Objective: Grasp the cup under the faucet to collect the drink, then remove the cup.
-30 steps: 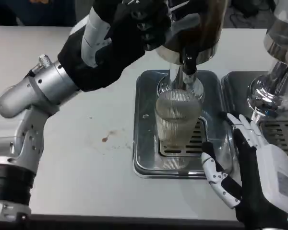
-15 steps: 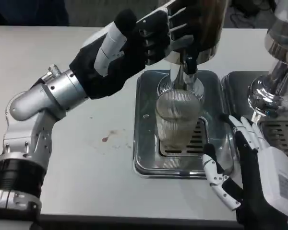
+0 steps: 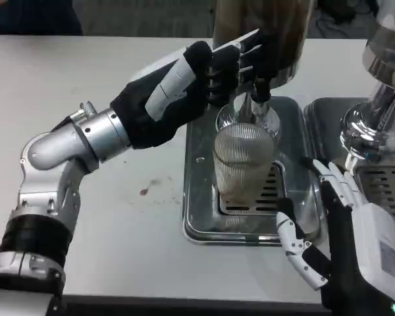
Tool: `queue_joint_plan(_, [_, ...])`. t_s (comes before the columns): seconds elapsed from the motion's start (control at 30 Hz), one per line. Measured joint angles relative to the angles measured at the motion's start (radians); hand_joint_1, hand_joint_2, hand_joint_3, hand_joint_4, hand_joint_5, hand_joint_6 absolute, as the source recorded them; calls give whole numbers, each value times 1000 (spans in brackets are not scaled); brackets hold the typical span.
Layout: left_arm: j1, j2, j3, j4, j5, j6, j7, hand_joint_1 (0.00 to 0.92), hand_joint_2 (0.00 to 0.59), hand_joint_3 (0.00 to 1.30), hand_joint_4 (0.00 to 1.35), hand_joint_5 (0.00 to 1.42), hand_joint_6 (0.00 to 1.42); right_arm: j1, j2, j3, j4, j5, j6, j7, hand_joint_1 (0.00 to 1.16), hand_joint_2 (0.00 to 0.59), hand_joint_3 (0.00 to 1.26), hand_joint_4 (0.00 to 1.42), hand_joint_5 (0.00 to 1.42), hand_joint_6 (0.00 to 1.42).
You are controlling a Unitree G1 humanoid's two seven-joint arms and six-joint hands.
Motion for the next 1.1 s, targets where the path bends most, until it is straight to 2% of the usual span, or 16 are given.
queue_joint_plan(0.27, [-19,-2,-5,42,42,-63,-2,0,48,37,0,51,40,11,5,0,1,0,0,-8,382,455,218,119,85,113])
queue_joint_plan(0.37, [-20,-2,-16,43,72,-113,2,0,48,37,0,51,40,14,7,1,1,0,0,-9,382,455,218,119,86,113])
queue_joint_plan(0.8, [-22,13,-90,62,171,-297,81,0,47,37,0,49,27,18,11,3,2,2,0,-21,382,455,218,119,86,113])
queue_joint_plan(1.1, [-40,46,-163,87,275,-451,186,0,47,37,0,41,25,19,12,3,2,3,0,-26,382,455,218,119,86,113])
